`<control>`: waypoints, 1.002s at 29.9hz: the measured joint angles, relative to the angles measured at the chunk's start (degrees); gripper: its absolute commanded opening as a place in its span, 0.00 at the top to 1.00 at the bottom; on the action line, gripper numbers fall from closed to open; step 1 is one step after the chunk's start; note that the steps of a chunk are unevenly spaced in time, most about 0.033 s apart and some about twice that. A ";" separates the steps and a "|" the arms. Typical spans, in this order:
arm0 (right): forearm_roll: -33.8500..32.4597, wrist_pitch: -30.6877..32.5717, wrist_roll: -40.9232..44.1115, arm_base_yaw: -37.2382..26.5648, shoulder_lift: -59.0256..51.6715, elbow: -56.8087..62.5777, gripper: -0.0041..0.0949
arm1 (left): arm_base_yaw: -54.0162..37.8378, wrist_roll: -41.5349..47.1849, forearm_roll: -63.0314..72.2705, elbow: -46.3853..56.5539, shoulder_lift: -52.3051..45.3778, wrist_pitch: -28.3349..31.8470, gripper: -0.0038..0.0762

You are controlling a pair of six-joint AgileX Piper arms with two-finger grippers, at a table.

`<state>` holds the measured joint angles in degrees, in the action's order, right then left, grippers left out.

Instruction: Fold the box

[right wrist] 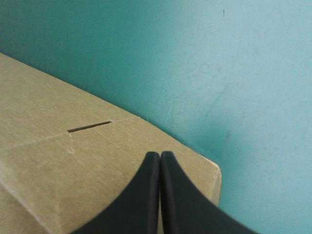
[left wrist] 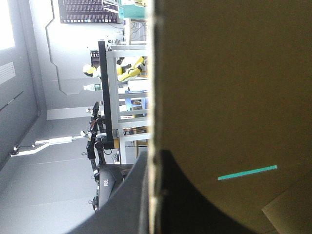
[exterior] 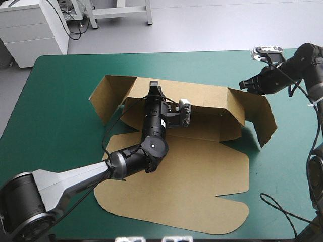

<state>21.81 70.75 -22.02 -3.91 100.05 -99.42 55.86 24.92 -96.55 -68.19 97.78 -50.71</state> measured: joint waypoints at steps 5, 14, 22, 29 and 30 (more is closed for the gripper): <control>1.54 0.05 -0.34 0.00 -1.40 3.61 0.98 | -0.50 0.00 0.00 0.00 0.00 0.57 0.96; 3.64 0.01 -0.83 0.00 -2.66 5.83 0.98 | -0.76 0.00 0.00 0.00 0.00 1.27 0.96; 5.06 -0.17 -1.84 -2.11 -4.50 8.86 0.98 | -0.76 0.00 -0.02 0.00 0.00 1.77 0.96; 18.29 -0.34 -9.50 -9.90 -7.22 16.94 0.98 | -0.76 0.00 -0.26 0.00 0.00 1.83 0.96; 20.22 -0.46 -10.82 -10.91 -7.35 18.42 0.98 | -0.76 0.00 -0.26 0.00 0.00 1.83 0.96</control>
<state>42.03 70.29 -32.84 -14.82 92.70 -81.00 55.10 24.92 -96.81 -68.19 97.78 -48.88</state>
